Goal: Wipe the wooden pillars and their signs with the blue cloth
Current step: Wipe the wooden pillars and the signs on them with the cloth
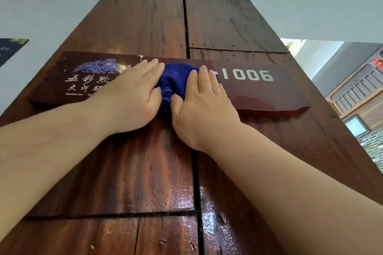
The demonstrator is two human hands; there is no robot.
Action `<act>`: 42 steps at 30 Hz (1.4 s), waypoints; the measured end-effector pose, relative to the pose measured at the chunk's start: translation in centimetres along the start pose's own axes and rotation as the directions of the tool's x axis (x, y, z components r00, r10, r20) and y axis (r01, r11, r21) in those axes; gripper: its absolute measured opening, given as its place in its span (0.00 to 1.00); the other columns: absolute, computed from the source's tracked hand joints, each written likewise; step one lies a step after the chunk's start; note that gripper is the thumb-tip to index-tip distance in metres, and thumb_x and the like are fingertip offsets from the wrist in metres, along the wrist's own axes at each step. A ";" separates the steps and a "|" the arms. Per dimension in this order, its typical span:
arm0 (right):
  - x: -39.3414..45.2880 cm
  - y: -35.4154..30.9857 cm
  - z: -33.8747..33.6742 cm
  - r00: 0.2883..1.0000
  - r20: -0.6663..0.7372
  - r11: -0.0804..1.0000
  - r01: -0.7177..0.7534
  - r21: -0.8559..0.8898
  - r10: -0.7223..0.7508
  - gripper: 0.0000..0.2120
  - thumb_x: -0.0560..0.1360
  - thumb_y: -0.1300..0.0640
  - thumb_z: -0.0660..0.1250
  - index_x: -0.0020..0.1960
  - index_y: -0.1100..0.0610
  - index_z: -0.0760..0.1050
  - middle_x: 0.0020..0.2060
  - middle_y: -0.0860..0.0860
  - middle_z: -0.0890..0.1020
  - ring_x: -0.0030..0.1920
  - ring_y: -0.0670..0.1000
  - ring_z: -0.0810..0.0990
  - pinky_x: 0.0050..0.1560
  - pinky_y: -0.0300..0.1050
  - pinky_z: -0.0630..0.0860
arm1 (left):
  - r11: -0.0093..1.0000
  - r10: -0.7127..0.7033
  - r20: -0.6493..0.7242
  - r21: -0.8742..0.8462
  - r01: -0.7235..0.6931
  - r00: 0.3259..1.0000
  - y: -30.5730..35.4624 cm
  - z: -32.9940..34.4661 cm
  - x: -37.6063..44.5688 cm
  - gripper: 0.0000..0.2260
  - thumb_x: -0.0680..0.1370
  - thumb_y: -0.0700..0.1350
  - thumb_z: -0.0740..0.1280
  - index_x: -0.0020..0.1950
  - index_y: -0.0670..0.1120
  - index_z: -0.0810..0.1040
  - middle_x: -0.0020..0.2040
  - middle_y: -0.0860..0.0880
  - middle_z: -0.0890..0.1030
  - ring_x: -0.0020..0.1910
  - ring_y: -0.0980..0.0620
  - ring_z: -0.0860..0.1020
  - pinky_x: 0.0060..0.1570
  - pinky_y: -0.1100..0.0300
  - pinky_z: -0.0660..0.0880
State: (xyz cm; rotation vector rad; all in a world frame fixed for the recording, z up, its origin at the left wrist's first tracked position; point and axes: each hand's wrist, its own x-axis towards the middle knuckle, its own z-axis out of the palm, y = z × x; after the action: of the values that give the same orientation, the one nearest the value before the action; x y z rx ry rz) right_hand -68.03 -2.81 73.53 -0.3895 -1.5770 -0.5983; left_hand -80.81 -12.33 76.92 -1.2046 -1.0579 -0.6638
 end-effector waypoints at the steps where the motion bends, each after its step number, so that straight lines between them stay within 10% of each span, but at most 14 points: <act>1: -0.5 0.1 0.0 1.000 0.001 1.000 0.009 -0.003 -0.009 0.34 0.79 0.43 0.46 0.76 0.61 0.41 0.77 0.59 0.43 0.76 0.56 0.39 0.74 0.51 0.40 | 1.000 0.009 -0.012 0.004 -0.009 1.000 0.3 0.1 -0.4 0.26 0.76 0.48 0.51 0.75 0.43 0.56 0.76 0.45 0.59 0.76 0.46 0.53 0.70 0.55 0.46; 21: -7.2 3.6 -0.8 0.992 -0.082 0.991 0.087 -0.101 -0.096 0.31 0.77 0.50 0.50 0.76 0.61 0.47 0.77 0.59 0.48 0.76 0.58 0.46 0.74 0.50 0.44 | 0.979 0.203 0.019 0.021 -0.204 0.979 4.4 0.1 -4.5 0.30 0.75 0.44 0.65 0.75 0.54 0.58 0.74 0.48 0.63 0.74 0.50 0.59 0.72 0.54 0.54; 34: -5.5 7.3 -3.5 0.996 -0.086 0.999 0.037 -0.013 -0.038 0.28 0.77 0.43 0.44 0.73 0.52 0.57 0.76 0.52 0.57 0.76 0.51 0.52 0.73 0.45 0.48 | 0.987 0.131 0.095 0.078 -0.139 0.987 7.3 1.3 -0.8 0.31 0.75 0.61 0.40 0.77 0.49 0.51 0.78 0.48 0.51 0.76 0.55 0.45 0.70 0.62 0.38; 42: -0.6 8.9 -2.9 1.000 -0.024 0.998 0.007 -0.065 -0.008 0.31 0.79 0.43 0.44 0.77 0.56 0.42 0.78 0.54 0.45 0.76 0.52 0.43 0.73 0.47 0.42 | 0.989 0.016 0.191 0.142 -0.044 0.982 6.1 2.3 4.3 0.29 0.77 0.59 0.42 0.76 0.49 0.43 0.78 0.48 0.44 0.76 0.52 0.41 0.71 0.52 0.40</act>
State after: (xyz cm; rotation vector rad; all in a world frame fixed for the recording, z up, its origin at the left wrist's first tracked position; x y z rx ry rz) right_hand -60.41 2.69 74.30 -0.4238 -1.5392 -0.6590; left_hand -74.49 -8.01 78.30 -1.1705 -1.2227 -0.4464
